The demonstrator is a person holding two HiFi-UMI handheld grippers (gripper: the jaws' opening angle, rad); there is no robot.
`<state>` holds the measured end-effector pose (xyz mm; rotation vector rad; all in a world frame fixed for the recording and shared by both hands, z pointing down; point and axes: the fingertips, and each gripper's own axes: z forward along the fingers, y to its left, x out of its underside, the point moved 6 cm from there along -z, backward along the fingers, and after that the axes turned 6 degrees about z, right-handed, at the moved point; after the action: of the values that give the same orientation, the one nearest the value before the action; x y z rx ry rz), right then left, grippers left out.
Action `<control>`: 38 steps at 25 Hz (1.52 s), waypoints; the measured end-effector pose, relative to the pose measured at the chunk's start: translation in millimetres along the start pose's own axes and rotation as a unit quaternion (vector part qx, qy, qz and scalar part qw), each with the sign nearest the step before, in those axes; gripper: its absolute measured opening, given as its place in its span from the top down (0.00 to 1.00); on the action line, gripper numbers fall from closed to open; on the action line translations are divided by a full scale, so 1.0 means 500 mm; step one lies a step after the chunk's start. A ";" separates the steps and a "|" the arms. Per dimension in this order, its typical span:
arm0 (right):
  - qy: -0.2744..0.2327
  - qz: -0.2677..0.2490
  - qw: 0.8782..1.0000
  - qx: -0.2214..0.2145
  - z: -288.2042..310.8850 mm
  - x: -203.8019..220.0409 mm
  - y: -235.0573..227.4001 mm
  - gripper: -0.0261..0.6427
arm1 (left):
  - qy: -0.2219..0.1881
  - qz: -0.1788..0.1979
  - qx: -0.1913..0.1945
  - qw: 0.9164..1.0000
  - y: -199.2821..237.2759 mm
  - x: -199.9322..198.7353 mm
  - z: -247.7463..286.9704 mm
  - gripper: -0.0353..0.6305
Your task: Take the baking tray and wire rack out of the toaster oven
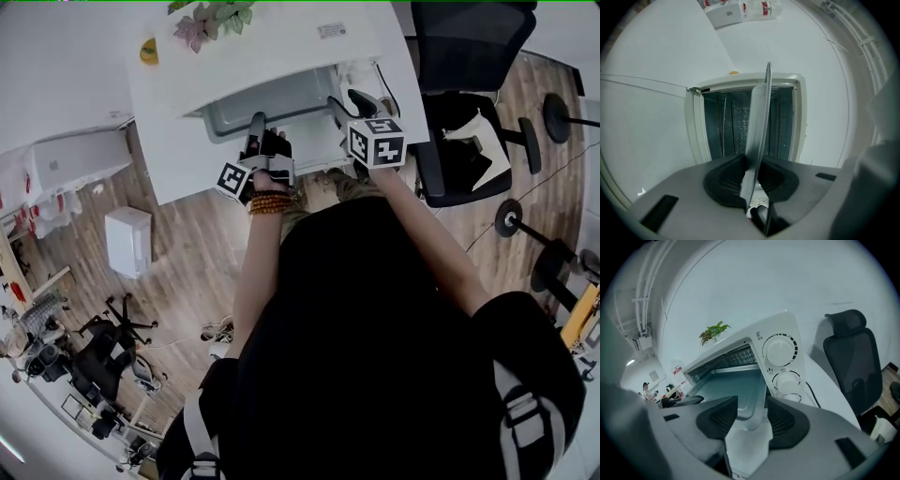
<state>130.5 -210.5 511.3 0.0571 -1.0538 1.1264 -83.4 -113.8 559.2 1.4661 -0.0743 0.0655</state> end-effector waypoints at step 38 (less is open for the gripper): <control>0.072 -0.009 0.996 -0.056 0.026 0.025 -0.023 0.67 | 0.017 -0.033 -0.010 0.999 -0.003 0.068 -0.186 0.84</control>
<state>130.8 -214.2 532.3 -0.1035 -0.9833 1.0376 -48.6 -21.7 551.0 1.4461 0.0020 0.0360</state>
